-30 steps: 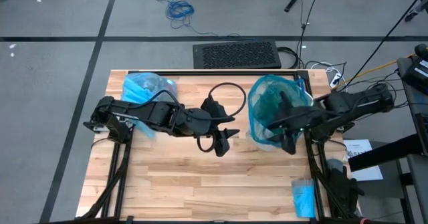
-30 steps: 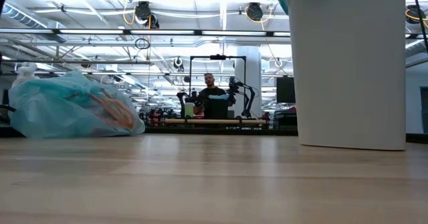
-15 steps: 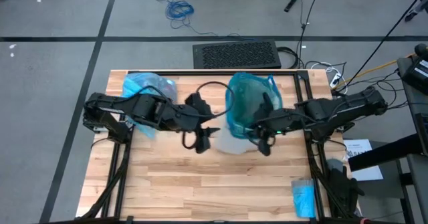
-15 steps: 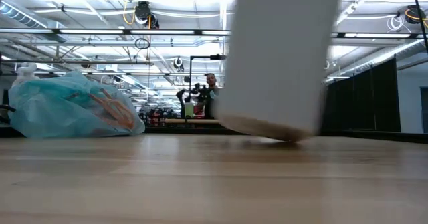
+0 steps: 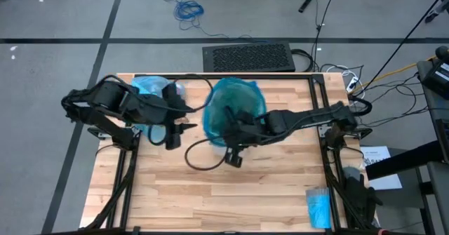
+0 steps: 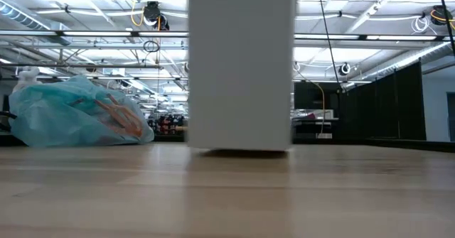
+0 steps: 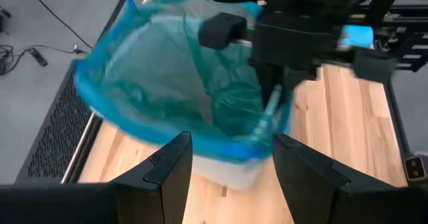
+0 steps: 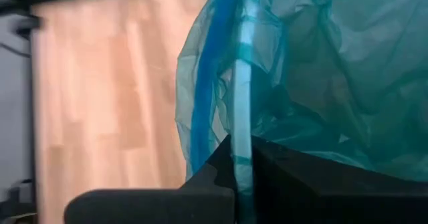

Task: Place trash/remove bag and relplace
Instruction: Insert the new blue trash bag into the white trash bin

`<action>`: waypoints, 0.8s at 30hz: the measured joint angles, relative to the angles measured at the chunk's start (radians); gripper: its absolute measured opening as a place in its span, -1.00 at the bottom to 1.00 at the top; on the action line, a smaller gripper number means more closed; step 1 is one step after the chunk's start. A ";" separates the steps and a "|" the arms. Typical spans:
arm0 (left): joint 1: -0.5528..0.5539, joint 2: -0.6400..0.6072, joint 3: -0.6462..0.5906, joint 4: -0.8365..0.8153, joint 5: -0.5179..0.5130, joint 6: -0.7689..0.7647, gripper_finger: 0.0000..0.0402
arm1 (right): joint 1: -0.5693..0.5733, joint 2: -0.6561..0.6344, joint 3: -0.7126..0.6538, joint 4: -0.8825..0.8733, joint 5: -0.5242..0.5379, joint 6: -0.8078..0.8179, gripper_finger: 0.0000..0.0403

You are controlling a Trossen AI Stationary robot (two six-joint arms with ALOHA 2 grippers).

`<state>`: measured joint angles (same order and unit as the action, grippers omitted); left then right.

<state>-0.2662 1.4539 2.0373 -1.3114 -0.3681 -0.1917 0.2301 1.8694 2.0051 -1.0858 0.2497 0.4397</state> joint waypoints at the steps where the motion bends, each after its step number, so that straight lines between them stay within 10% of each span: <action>1: -0.001 -0.007 0.000 -0.010 0.004 -0.002 0.00 | -0.003 0.028 0.044 -0.009 -0.013 -0.006 -0.99; 10: -0.017 -0.024 0.000 -0.094 0.024 -0.009 0.00 | -0.013 0.075 0.144 -0.028 -0.057 -0.021 -0.92; 24: -0.018 -0.023 -0.064 -0.085 0.024 0.006 0.00 | -0.007 0.041 0.144 0.042 -0.152 0.013 -0.08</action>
<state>-0.2840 1.4307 1.9736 -1.3965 -0.3439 -0.1856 0.2229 1.9108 2.1487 -1.0443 0.0973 0.4526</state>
